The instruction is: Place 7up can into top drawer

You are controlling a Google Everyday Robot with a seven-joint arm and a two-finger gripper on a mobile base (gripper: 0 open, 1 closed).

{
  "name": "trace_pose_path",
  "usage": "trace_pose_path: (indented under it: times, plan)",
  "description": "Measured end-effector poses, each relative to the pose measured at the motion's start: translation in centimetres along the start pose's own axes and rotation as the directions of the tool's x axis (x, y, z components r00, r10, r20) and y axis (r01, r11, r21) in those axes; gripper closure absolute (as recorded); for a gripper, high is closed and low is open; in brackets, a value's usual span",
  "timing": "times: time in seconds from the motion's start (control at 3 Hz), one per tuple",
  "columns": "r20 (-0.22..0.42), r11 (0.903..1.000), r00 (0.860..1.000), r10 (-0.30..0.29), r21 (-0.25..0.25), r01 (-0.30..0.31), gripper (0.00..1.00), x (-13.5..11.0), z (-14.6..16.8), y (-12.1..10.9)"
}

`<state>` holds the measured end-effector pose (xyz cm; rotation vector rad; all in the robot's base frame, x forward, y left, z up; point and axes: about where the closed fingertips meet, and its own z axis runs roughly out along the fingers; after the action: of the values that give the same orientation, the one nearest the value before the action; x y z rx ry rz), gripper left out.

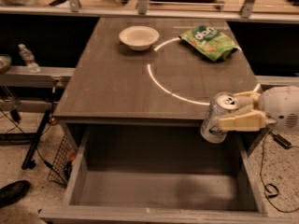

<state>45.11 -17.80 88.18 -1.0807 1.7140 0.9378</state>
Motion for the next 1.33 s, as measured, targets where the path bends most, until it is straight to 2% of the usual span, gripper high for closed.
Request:
trace_pose_path:
  times: [0.33,0.67,1.0,1.33]
  plan:
    - [0.000,1.0000,1.000,0.000,0.000,0.000,1.00,0.0,0.0,0.0]
    - [0.059,0.9998,0.998,-0.012,-0.012,0.012,1.00,-0.4,-1.2,2.1]
    - [0.124,0.9996,0.992,-0.022,-0.015,0.024,1.00,0.0,-2.8,5.2]
    - [0.143,0.9990,0.989,-0.030,-0.029,0.035,1.00,1.3,-2.8,7.3]
